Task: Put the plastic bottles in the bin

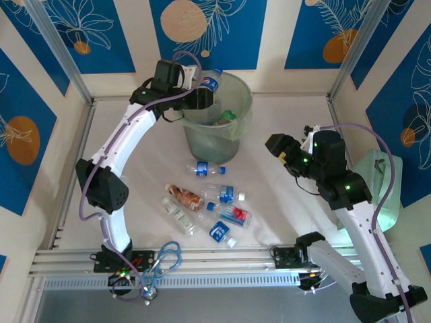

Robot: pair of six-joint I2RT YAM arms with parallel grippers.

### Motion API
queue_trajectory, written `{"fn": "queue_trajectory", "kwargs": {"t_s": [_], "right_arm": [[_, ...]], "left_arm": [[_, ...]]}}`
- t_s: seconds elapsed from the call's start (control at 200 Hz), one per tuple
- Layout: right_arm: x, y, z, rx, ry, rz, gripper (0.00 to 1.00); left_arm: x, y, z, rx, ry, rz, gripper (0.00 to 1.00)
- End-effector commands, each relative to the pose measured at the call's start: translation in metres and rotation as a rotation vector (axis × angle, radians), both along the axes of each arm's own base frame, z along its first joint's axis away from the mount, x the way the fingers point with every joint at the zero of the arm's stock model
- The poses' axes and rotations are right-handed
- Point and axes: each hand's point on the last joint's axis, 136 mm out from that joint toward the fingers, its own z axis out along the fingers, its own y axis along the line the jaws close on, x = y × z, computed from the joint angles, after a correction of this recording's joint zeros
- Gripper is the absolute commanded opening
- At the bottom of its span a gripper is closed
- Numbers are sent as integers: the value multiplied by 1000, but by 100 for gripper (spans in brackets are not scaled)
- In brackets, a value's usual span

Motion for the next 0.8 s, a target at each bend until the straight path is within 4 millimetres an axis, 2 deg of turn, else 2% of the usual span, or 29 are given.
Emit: {"fn": "queue_trajectory", "kwargs": {"t_s": [0.0,0.17,0.385,0.535,0.665,0.74,0.795], "right_arm": [[-6,0,-1,-1,-4,16,81],[-8,-3,1,-10,-10,8,81],[-8,-5,7,-27,-22,6,81],[-8,-2,6,-26,-23,16,81],[-8,2,4,-40,-19,30,81],[-8,6,3,-55,-17,46,80],[-8,10,2,-69,-17,58,80]], "left_arm": [[9,4,3,39,-28,8,48],[13,9,4,62,-41,36,65],[14,16,17,71,-81,71,83],[9,20,33,51,-107,88,86],[-3,27,64,5,-151,109,85],[-14,38,82,-9,-178,143,84],[-24,49,89,-10,-189,181,83]]}}
